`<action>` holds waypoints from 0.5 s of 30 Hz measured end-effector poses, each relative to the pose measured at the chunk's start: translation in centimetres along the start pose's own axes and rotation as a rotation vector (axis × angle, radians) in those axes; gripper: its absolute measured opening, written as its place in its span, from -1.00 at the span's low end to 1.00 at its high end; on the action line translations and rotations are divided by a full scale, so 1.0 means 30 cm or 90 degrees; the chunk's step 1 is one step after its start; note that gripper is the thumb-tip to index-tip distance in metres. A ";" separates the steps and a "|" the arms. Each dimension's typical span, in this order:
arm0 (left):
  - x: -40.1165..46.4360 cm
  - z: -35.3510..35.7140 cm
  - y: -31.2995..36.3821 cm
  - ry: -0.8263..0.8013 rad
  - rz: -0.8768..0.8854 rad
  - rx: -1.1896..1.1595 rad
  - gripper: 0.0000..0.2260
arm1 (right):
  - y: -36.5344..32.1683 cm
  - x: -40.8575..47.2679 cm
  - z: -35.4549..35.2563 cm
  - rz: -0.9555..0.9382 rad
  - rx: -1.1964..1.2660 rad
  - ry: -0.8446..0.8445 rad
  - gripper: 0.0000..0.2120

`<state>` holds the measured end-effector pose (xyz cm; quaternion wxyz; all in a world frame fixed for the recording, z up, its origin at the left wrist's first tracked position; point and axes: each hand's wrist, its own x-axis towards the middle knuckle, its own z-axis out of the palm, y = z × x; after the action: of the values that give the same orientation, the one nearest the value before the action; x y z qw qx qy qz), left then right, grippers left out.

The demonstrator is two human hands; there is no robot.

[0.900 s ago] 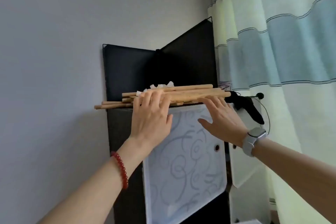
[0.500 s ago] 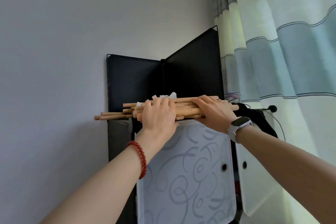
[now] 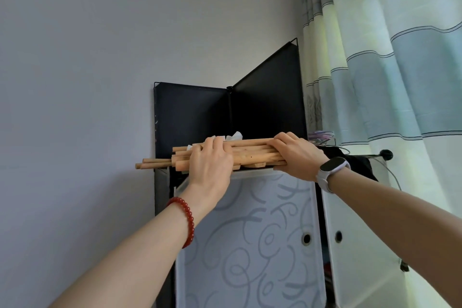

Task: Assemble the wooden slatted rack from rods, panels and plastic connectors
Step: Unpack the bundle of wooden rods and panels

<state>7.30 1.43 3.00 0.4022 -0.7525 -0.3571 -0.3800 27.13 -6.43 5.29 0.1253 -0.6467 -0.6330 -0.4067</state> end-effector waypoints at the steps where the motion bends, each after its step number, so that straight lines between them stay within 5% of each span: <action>1: 0.000 -0.003 0.002 0.000 -0.001 -0.001 -0.71 | 0.000 0.000 0.001 -0.007 -0.002 0.010 -0.50; 15: -0.035 -0.117 -0.018 0.101 0.028 0.026 -0.64 | -0.004 -0.059 -0.067 -0.020 0.008 0.110 -0.53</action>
<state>5.37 -1.68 3.63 0.4525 -0.7194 -0.3153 -0.4223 26.51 -9.05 5.32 0.1773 -0.5982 -0.6325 -0.4591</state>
